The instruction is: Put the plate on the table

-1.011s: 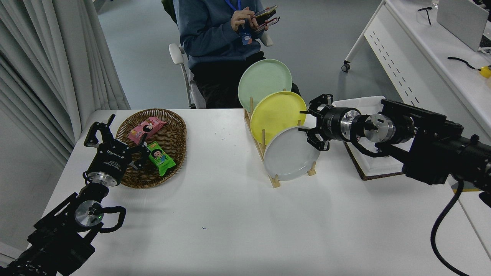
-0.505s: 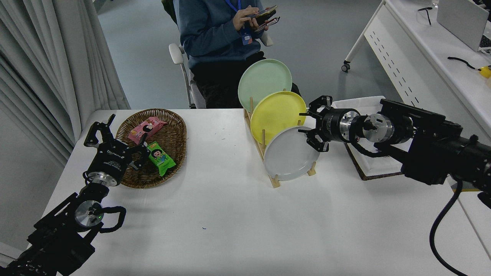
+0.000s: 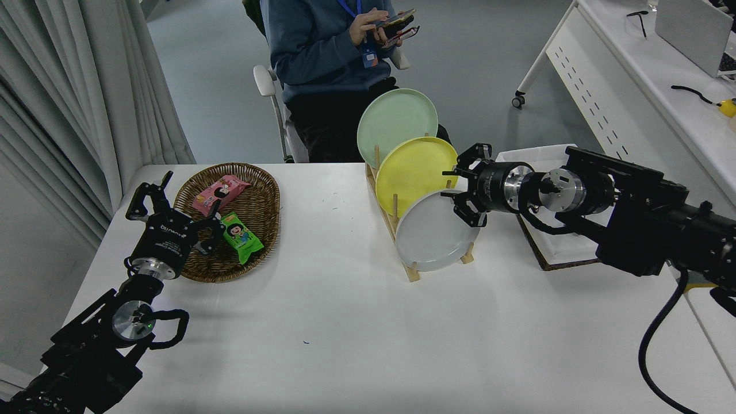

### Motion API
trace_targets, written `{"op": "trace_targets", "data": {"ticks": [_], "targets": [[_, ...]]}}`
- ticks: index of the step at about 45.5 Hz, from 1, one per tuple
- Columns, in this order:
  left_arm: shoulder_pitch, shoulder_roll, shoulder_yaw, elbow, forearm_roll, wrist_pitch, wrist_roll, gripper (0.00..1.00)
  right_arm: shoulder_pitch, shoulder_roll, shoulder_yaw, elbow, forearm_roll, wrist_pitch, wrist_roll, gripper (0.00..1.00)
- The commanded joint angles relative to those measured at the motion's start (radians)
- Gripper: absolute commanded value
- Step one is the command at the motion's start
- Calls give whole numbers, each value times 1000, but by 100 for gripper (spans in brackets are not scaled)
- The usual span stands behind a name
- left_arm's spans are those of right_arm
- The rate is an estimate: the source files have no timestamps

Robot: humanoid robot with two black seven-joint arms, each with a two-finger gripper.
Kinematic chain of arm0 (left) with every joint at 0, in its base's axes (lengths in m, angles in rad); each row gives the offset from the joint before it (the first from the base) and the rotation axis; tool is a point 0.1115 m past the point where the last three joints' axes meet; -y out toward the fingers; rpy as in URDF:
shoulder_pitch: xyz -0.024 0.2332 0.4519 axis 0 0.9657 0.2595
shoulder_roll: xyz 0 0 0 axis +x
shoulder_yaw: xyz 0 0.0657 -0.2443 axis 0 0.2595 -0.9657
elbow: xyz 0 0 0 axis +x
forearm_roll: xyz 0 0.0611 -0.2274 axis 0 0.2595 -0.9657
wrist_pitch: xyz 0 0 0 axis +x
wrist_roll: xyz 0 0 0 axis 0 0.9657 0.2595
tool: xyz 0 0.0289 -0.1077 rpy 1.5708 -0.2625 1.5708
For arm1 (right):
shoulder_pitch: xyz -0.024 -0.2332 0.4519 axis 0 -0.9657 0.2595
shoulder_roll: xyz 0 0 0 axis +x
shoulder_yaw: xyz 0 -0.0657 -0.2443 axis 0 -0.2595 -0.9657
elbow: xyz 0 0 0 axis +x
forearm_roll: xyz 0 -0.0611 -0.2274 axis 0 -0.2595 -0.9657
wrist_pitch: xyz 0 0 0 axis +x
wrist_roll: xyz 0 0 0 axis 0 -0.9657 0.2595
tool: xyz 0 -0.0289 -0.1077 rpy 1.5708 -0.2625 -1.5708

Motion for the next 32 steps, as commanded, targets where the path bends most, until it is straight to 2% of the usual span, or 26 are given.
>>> {"op": "trace_targets", "data": {"ticks": [1, 11, 14, 32], "targets": [[0, 0, 0, 0, 0, 0, 0, 100, 0, 1, 3, 0, 0, -6, -13, 32], [0, 0, -1, 0, 0, 0, 0, 100, 0, 1, 4, 0, 0, -6, -26, 31], [0, 0, 0, 1, 0, 0, 0, 100, 0, 1, 6, -1, 0, -6, -26, 27], [0, 0, -1, 0, 0, 0, 0, 100, 0, 0, 17, -6, -2, -7, -27, 26]]}}
